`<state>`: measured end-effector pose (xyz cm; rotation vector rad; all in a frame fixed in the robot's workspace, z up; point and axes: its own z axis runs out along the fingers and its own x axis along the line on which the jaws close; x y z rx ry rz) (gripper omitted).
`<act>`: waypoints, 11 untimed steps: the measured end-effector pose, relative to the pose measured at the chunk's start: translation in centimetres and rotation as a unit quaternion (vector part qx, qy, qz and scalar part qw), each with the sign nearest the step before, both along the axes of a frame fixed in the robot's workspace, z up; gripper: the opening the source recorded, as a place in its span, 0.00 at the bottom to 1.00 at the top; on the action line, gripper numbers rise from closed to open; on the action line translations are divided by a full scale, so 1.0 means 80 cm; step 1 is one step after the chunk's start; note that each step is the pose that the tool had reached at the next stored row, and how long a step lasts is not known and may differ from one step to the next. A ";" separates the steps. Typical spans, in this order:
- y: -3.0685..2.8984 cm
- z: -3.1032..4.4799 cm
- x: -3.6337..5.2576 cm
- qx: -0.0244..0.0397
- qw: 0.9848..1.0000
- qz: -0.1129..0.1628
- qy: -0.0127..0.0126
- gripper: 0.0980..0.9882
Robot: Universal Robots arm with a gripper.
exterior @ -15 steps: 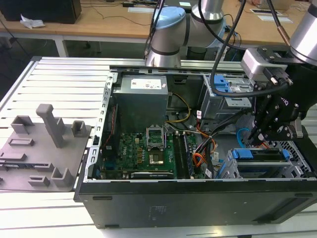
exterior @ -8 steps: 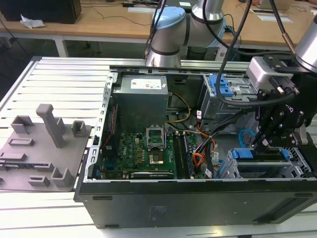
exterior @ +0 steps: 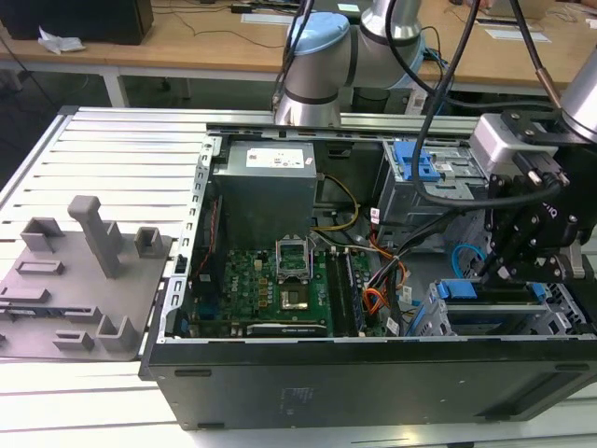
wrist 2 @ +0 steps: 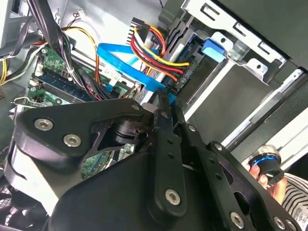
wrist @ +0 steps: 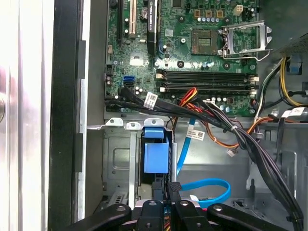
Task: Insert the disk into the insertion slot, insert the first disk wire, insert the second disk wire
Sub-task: 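Insert the second disk wire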
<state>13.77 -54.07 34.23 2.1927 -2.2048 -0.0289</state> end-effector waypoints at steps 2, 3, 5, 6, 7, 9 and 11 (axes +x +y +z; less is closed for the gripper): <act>-0.0015 -0.0011 0.000 0.000 1.000 0.000 0.000 0.07; -0.0036 -0.0021 0.000 0.000 1.000 0.000 0.000 0.07; -0.0054 -0.0047 0.000 0.000 1.000 0.000 0.000 0.07; -0.0055 -0.0054 0.000 0.000 1.000 0.000 0.000 0.07; -0.0054 -0.0057 0.000 0.000 1.000 0.000 0.000 0.07; -0.0054 -0.0063 0.000 0.000 1.000 0.000 0.000 0.15; -0.0054 -0.0063 0.000 0.000 1.000 0.000 0.000 0.22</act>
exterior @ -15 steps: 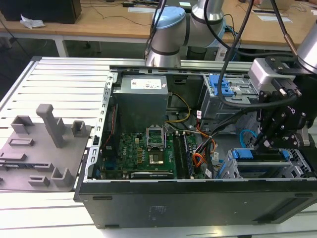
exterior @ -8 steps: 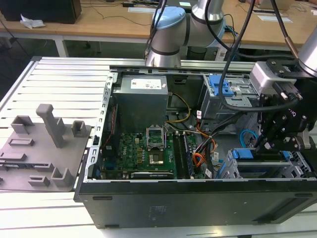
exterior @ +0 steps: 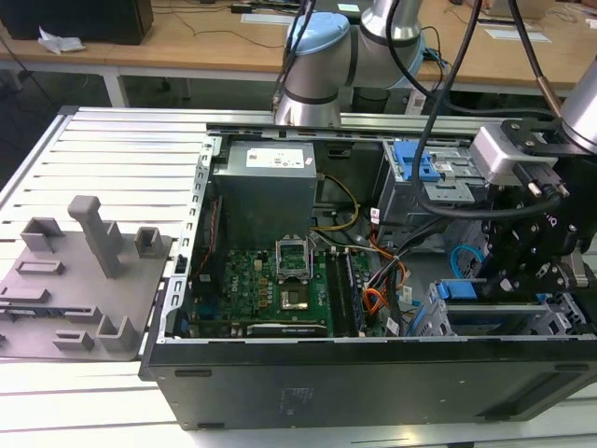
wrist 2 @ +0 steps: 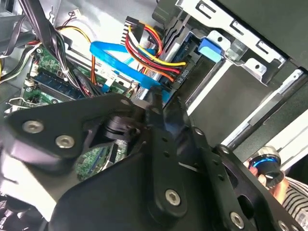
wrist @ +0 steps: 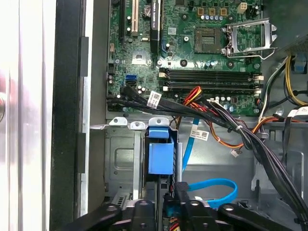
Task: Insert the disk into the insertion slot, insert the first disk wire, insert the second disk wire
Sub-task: 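Insert the second disk wire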
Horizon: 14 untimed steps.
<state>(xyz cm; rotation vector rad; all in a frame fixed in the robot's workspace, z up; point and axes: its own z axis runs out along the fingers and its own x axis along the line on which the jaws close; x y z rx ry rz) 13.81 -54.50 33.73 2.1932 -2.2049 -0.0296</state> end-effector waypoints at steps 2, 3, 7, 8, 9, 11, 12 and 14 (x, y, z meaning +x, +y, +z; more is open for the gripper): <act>0.0000 0.0044 0.000 0.000 1.000 0.000 0.000 0.22; 0.0000 0.0126 0.000 0.000 1.000 0.000 0.000 0.22; 0.0000 0.0403 0.000 0.000 1.000 0.000 0.000 0.22; 0.0000 0.0492 0.000 0.000 1.000 0.000 0.000 0.22; 0.0000 0.0533 0.000 0.000 1.000 0.000 0.000 0.22; 0.0000 0.0540 0.000 0.000 1.000 0.000 0.000 0.22; 0.0000 0.0540 0.000 0.000 1.000 0.000 0.000 0.22; 0.0000 0.0540 0.000 0.000 1.000 0.000 0.000 0.14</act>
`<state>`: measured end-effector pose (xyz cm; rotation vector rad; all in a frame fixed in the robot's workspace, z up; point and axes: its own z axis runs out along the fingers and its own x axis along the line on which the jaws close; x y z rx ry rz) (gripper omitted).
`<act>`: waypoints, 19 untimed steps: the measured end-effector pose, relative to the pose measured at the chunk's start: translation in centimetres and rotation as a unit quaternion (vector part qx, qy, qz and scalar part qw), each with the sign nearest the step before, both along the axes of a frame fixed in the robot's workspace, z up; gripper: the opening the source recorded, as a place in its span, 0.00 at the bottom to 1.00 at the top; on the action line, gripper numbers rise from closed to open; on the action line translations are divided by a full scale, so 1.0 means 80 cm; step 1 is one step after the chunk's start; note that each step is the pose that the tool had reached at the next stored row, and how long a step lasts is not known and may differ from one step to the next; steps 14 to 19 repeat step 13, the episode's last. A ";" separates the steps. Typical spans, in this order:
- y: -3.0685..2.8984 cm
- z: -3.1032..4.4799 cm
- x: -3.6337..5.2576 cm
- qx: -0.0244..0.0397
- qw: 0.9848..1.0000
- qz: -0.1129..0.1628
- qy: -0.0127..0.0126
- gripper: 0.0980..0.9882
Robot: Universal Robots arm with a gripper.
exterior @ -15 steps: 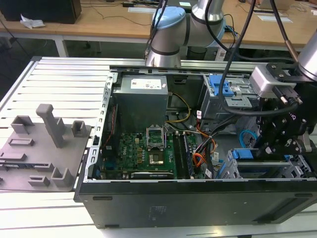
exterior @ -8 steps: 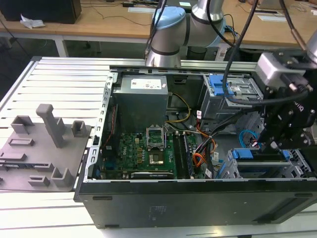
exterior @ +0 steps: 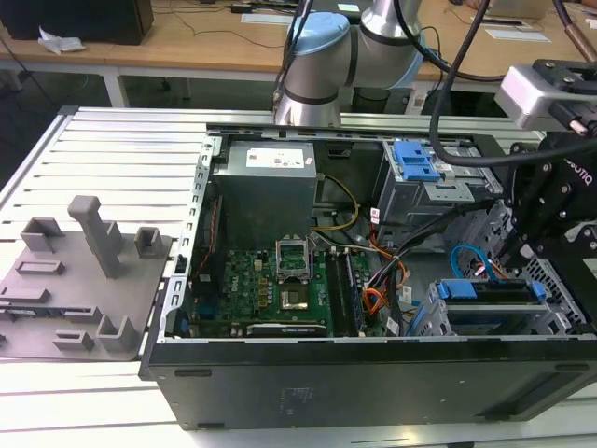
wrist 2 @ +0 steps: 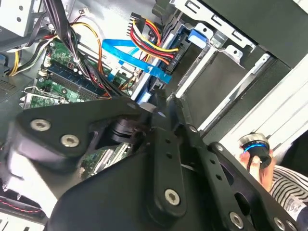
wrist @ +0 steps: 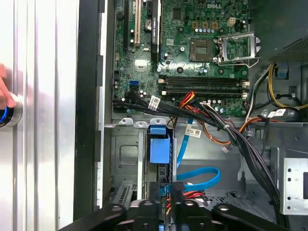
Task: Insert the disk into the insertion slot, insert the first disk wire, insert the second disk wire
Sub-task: 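Insert the second disk wire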
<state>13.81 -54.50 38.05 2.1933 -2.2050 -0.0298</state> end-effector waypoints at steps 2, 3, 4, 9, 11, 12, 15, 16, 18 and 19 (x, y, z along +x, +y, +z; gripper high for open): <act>0.0000 0.0000 0.000 0.000 1.000 0.000 0.000 0.01; 0.0000 0.0000 0.000 0.000 1.000 0.000 0.000 0.01; -0.0001 -0.0021 0.000 0.000 1.000 0.000 0.000 0.01; -0.0001 -0.0109 -0.009 0.000 1.000 0.000 0.000 0.01; 0.0000 -0.0109 -0.009 0.000 1.000 0.000 0.000 0.01; -0.0001 -0.0109 -0.009 0.000 1.000 0.000 0.000 0.01; -0.0001 -0.0109 -0.009 0.000 1.000 0.000 0.000 0.01; -0.0001 -0.0109 -0.009 0.000 1.000 0.000 0.000 0.01; -0.0001 -0.0109 -0.009 0.000 1.000 0.000 0.000 0.01; -0.0001 -0.0109 -0.009 0.000 1.000 0.000 0.000 0.01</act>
